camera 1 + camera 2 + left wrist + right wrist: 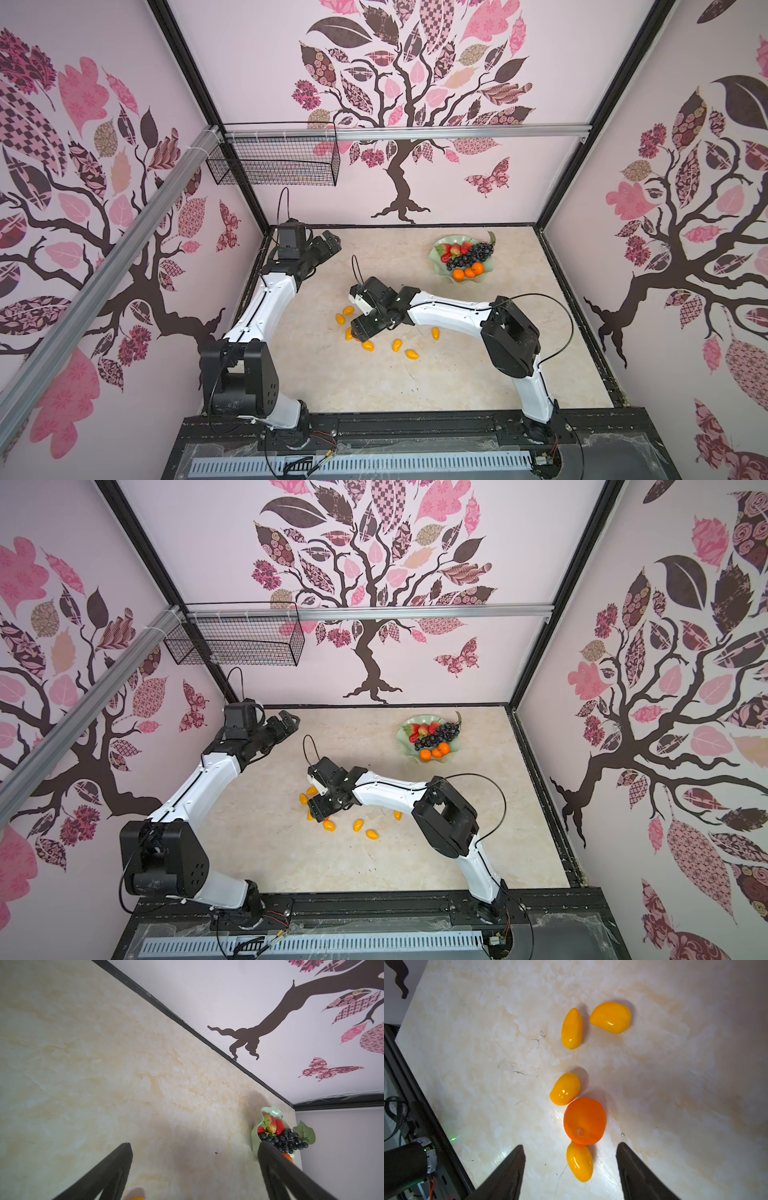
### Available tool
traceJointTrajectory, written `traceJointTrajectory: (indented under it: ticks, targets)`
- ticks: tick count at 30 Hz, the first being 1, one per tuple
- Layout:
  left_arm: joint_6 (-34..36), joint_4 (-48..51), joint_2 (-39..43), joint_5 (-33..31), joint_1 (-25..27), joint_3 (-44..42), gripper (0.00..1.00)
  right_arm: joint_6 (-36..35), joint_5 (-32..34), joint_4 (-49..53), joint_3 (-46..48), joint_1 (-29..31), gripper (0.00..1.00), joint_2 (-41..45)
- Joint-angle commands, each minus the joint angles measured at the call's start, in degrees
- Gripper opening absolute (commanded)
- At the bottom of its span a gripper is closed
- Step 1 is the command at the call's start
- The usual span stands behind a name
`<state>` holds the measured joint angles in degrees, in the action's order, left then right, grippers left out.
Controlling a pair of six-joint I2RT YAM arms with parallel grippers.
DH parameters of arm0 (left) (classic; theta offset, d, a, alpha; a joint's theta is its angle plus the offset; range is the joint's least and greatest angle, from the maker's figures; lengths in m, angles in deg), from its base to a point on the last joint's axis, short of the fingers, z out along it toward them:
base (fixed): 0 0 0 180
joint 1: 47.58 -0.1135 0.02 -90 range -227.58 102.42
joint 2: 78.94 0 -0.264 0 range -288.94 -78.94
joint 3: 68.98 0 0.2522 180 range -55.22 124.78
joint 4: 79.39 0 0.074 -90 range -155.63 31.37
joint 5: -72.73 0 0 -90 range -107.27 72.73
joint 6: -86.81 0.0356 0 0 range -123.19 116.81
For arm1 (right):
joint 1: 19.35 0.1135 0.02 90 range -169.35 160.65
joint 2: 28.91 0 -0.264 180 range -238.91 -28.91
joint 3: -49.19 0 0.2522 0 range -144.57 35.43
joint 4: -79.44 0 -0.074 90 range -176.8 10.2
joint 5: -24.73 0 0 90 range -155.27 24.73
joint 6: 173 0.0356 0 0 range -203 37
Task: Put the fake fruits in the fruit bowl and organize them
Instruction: 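Move the right gripper back toward the scattered fruits while the left gripper withdraws, then lower the right gripper over the orange among the yellow fruits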
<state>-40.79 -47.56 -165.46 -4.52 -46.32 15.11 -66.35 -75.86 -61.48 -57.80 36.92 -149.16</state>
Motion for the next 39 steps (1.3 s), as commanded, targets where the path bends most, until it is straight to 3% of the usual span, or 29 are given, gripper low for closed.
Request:
traceJointTrajectory:
  ticks: [1, 9, 39]
  targets:
    - [-3.5, -2.8, -1.4, 3.9, -1.4, -1.9, 0.99, -1.6, 1.1, 3.4, -3.1, -0.3, 0.71, -3.3]
    - [-9.0, -7.3, -4.8, 11.3, -4.6, -3.9, 0.99, -2.5, -3.7, 4.1, -4.4, -0.1, 0.70, -5.6]
    - [-8.2, -6.5, -6.2, 11.5, -5.0, -3.4, 0.98, -2.6, -3.0, 7.3, -9.4, 0.2, 0.64, -11.9]
